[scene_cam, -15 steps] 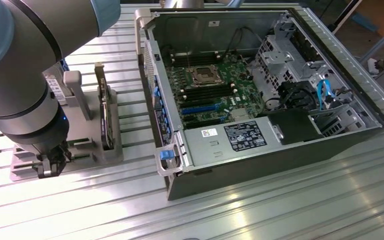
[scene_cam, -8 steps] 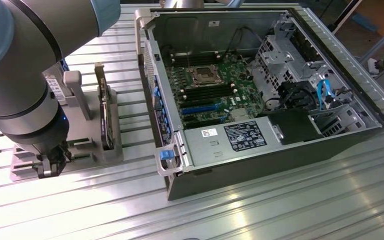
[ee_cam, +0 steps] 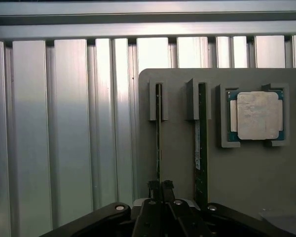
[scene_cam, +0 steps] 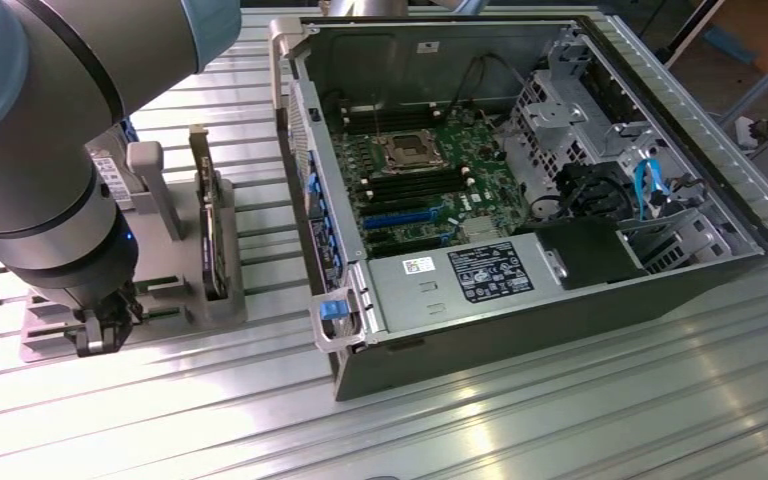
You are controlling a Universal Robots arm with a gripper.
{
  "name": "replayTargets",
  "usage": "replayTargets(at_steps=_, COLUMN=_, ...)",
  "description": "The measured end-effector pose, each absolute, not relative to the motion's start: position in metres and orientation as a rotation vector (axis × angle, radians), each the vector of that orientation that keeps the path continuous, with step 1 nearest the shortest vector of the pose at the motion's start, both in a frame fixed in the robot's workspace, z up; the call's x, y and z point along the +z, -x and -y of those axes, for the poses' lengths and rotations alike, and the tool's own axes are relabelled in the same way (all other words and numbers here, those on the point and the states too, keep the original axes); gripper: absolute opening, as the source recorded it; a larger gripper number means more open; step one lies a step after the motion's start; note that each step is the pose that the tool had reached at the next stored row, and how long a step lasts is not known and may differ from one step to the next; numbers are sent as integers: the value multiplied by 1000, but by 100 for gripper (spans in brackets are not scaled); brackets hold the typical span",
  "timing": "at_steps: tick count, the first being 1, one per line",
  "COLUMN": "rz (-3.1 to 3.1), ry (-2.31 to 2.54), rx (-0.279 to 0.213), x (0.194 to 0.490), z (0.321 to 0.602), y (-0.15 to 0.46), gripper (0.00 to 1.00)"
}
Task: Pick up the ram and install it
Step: 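Pick up the ram and move it above insertion slot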
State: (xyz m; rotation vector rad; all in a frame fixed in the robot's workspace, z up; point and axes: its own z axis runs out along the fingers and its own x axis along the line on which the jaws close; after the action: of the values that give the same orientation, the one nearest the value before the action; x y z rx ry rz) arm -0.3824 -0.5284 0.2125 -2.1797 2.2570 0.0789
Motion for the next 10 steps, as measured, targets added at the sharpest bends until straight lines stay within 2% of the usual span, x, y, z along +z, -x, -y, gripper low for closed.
replayTargets(at_steps=10, rz=-2254, ry=2182, rx=79, x=213, z=528, y=382, gripper=12)
